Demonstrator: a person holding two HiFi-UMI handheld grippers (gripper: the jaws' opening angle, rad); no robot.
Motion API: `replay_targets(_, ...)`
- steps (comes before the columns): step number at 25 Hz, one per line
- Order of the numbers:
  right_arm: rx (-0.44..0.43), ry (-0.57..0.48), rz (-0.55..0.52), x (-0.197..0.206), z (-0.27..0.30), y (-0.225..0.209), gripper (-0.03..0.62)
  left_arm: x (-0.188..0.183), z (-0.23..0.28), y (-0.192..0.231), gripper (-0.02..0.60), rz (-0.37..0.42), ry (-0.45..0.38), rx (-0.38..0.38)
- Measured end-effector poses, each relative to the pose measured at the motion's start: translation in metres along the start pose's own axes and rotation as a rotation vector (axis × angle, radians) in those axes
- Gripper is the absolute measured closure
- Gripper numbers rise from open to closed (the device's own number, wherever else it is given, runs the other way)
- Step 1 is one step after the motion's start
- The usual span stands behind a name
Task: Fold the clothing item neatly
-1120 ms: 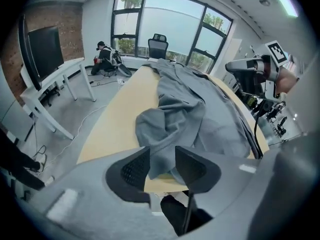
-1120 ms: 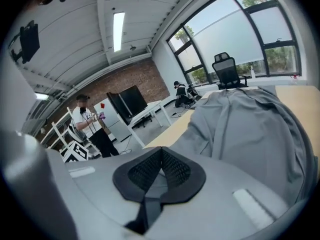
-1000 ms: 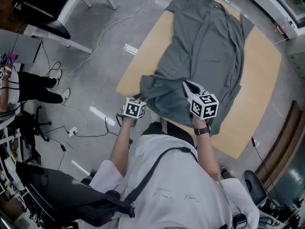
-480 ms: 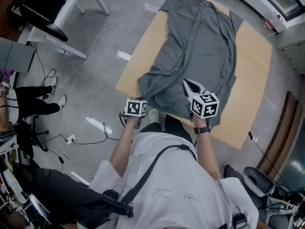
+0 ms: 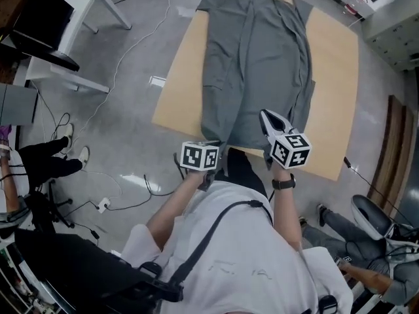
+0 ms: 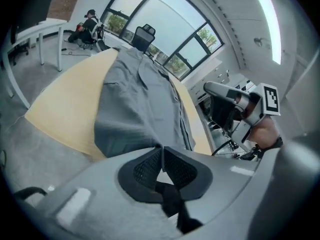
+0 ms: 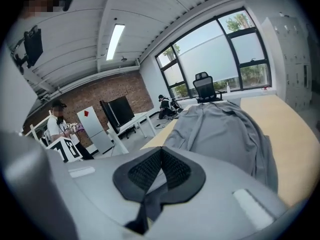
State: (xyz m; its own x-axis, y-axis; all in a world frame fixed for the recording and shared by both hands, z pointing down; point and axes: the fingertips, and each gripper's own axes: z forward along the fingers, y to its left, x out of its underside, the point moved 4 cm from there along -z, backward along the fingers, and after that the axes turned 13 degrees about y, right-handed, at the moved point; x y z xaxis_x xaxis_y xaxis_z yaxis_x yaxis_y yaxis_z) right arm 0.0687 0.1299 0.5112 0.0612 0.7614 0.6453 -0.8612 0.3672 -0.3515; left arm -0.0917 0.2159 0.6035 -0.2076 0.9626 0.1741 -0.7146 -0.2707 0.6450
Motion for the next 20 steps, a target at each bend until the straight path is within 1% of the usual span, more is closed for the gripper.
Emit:
replay_targets(5, 0.059, -0.011, 0.055, 0.019, -0.031, -0.020, 0.595, 0.018, 0.062, -0.006, 0.561, -0.016, 0.111, -0.033)
replay_targets(9, 0.050, 0.011, 0.105, 0.036, -0.034, -0.041, 0.595, 0.029, 0.119, 0.004, 0.560, 0.053, 0.215, -0.118)
replay_targets(10, 0.045, 0.013, 0.112, 0.036, -0.033, -0.046, 0.595, 0.032, 0.130, 0.007, 0.558, 0.066, 0.239, -0.133)
replay_targets(12, 0.037, 0.009, 0.112, 0.032, -0.032, -0.054, 0.595, 0.033, 0.142, 0.007, 0.545, 0.077, 0.270, -0.138)
replay_targets(14, 0.029, 0.000, 0.105, 0.025, -0.032, -0.061, 0.595, 0.030, 0.142, 0.003, 0.509, 0.083, 0.272, -0.137)
replay_targets(17, 0.021, -0.022, 0.108, 0.021, -0.035, -0.070, 0.595, 0.025, 0.128, -0.009, 0.485, 0.089, 0.255, -0.127)
replay_targets(20, 0.019, -0.033, 0.115, 0.020, -0.043, -0.080, 0.595, 0.017, 0.105, -0.029, 0.483, 0.113, 0.209, -0.118)
